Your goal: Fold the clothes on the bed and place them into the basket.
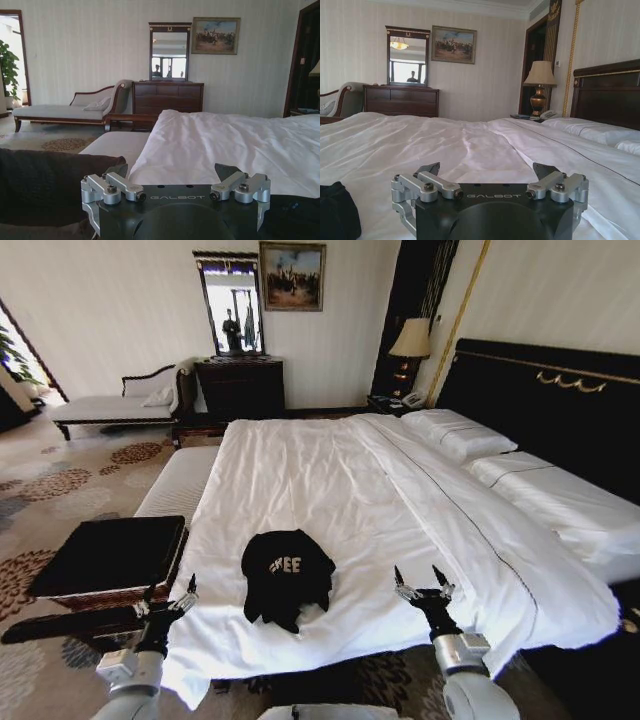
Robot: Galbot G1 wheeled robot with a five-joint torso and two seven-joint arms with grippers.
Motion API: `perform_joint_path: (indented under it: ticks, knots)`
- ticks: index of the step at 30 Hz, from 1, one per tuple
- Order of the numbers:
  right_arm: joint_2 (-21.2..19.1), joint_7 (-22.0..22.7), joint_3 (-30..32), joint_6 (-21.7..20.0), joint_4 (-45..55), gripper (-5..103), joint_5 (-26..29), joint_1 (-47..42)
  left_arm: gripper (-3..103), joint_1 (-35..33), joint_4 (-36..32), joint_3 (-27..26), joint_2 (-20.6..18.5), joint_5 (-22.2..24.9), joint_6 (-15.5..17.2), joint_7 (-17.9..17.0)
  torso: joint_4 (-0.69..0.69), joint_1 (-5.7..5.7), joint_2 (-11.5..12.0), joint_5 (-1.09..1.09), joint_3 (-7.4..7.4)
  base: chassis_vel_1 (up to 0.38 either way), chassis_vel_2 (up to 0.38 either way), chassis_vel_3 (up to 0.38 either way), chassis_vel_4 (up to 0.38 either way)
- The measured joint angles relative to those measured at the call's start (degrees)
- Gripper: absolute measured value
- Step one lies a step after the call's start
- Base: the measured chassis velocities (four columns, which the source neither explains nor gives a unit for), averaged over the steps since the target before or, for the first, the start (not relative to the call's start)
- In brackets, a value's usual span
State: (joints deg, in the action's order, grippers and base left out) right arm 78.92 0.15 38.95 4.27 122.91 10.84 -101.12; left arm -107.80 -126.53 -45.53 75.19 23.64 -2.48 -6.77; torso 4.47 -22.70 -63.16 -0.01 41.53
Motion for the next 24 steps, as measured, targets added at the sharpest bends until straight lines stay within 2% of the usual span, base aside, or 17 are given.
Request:
perform_joint_path:
  ticks: [2,4,5,6,8,9,10,11,14,16,17,18,20,22,24]
  knots:
    - [-0.19,0.45,-0.30,-0.28,0.28,100,1.82,0.23,99,-0.08,0.09,-0.02,0.03,0.01,-0.06,0.01,0.00,-0.02,0.01,0.00,0.01,-0.153,0.151,0.147,-0.149]
    - [-0.91,1.09,-0.78,-2.09,1.08,100,6.13,0.42,99,-0.06,0.36,0.15,0.13,-0.01,-0.06,0.02,-0.01,-0.03,0.02,0.01,0.01,-0.102,0.131,0.118,-0.110]
    - [-0.91,1.09,-0.78,-2.09,1.08,100,6.13,0.42,99,-0.06,0.36,0.15,0.13,-0.01,-0.06,0.02,-0.01,-0.03,0.02,0.01,0.01,-0.089,0.127,0.118,-0.110]
    - [-1.34,1.42,-1.01,-3.43,1.51,100,8.93,0.52,99,-0.06,0.40,0.26,0.16,-0.01,-0.07,0.02,-0.02,-0.03,0.02,0.01,0.02,-0.089,0.127,0.079,-0.113]
    - [-3.23,2.99,-1.60,-9.03,3.04,100,19.09,1.76,99,-0.11,0.59,0.66,0.20,-0.10,-0.02,0.02,0.00,-0.03,0.02,0.01,0.01,-0.070,0.041,0.054,-0.032]
    - [-3.23,2.99,-1.60,-9.03,3.04,100,19.09,1.76,99,-0.11,0.59,0.66,0.20,-0.10,-0.02,0.02,0.00,-0.03,0.02,0.01,0.01,-0.070,0.024,0.028,-0.032]
    - [-3.85,3.51,-1.61,-10.82,3.43,100,22.30,2.41,99,-0.17,0.64,0.79,0.22,-0.17,0.01,0.02,0.01,-0.03,0.02,0.01,0.01,0.000,0.000,0.000,0.000]
    - [-5.83,5.55,-1.58,-15.93,4.33,100,32.50,4.82,99,-0.40,0.69,1.16,0.23,-0.36,0.20,0.02,0.01,-0.01,0.02,0.01,0.01,0.000,0.000,0.000,0.000]
    - [-10.66,10.12,-1.56,-26.20,3.64,100,51.40,12.02,99,-0.80,1.05,1.99,0.16,-0.82,0.59,0.03,-0.01,0.05,-0.01,0.01,-0.01,0.000,0.000,0.000,0.000]
    - [-11.22,10.44,-1.63,-26.99,3.26,100,53.04,12.80,99,-0.82,1.12,2.05,0.16,-0.93,0.60,0.03,-0.02,0.05,-0.01,0.00,-0.02,0.000,0.000,0.000,0.000]
    - [-14.47,12.14,-2.57,-30.83,-0.06,100,60.82,17.34,99,-0.90,1.53,2.36,0.09,-1.60,0.70,0.03,-0.04,0.05,-0.01,0.00,-0.01,0.000,0.000,0.000,0.000]
    - [-15.97,13.33,-3.42,-32.88,-2.70,100,64.72,20.00,99,-0.91,1.80,2.51,0.03,-2.09,0.80,0.02,-0.03,0.04,-0.01,0.00,-0.01,0.000,0.000,0.000,0.000]
    - [-16.71,14.06,-4.02,-33.97,-4.46,100,66.73,21.43,99,-0.89,1.91,2.57,-0.02,-2.31,0.86,0.02,-0.05,0.04,0.00,0.00,-0.01,0.000,0.000,0.000,0.000]
    - [-18.59,14.95,-6.90,-36.85,-12.16,100,70.92,26.59,99,-0.49,2.40,2.85,-0.09,-3.11,1.52,-0.25,0.01,0.00,0.01,0.02,0.01,0.000,0.000,0.000,0.000]
    - [-18.55,14.93,-9.15,-38.48,-16.88,100,72.09,30.22,99,-0.02,2.70,3.18,-0.09,-3.47,2.14,-0.66,0.01,-0.01,0.01,0.03,0.01,0.000,0.000,0.000,0.000]
